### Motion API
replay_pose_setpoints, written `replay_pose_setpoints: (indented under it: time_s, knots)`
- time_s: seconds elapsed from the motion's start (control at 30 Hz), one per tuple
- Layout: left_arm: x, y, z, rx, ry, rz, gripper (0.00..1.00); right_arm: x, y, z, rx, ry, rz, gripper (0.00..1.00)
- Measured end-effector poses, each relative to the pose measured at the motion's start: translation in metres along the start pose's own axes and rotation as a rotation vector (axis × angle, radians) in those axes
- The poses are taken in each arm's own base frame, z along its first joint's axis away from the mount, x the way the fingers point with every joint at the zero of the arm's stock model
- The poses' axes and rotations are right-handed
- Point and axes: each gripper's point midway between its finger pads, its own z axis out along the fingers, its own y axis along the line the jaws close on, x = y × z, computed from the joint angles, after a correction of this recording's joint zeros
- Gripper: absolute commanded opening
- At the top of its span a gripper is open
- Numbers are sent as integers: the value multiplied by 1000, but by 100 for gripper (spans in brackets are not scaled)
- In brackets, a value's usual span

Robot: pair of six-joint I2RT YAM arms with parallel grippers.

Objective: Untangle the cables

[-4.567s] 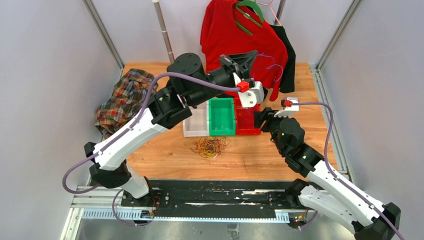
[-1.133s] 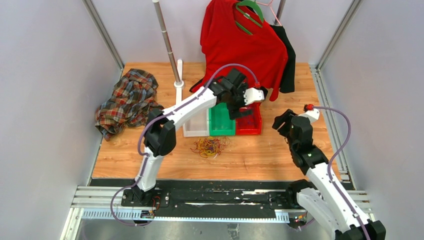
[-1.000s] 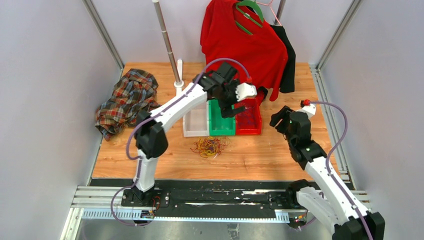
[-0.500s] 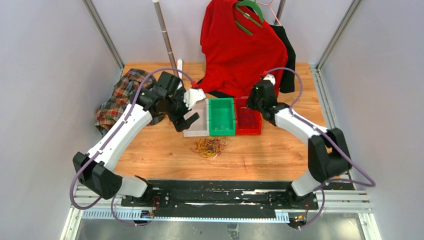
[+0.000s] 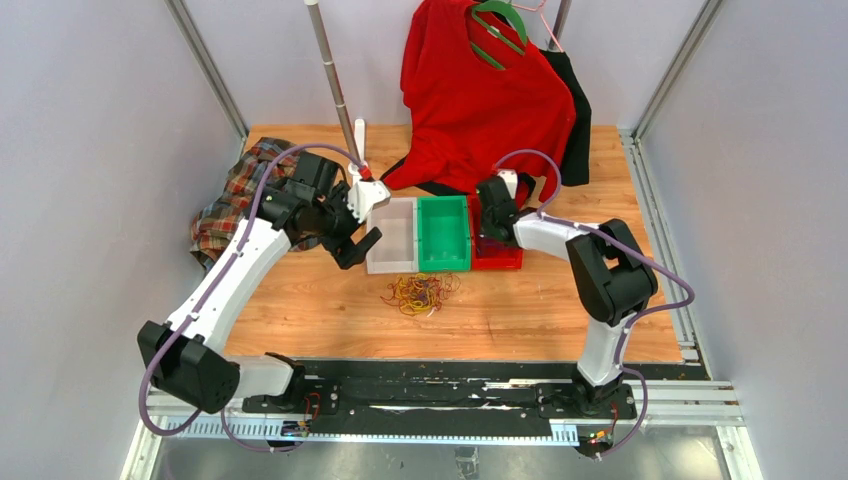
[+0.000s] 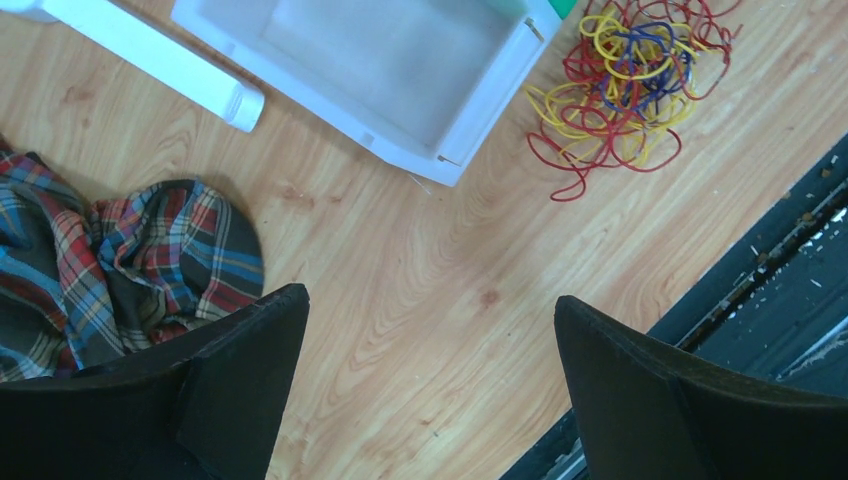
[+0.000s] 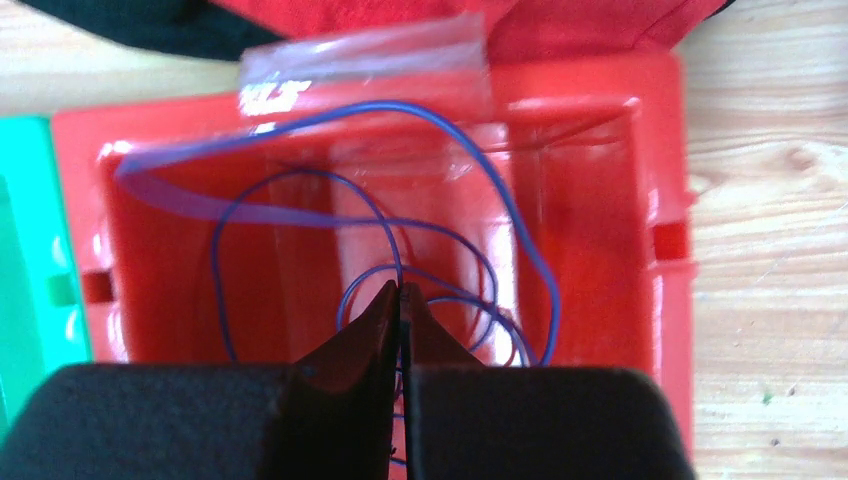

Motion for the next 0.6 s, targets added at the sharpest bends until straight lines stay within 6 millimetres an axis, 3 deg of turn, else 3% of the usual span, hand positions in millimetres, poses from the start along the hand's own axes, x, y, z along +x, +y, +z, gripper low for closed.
replay_pose_setpoints:
  time_s: [0.17, 0.33, 0.43, 0.6]
  knots:
    - [0, 5, 7, 0, 4, -22, 98, 16, 3, -9, 13, 14, 13, 4]
    - [-3, 5, 8, 2, -10, -27, 98, 23, -10, -28, 42, 12, 23, 19]
    - [-3, 5, 8, 1, -12, -28, 98, 3, -8, -42, 31, -32, 25, 27]
    - [0, 5, 10, -6, -16, -26, 98, -40, 0, -69, -5, -121, 12, 30]
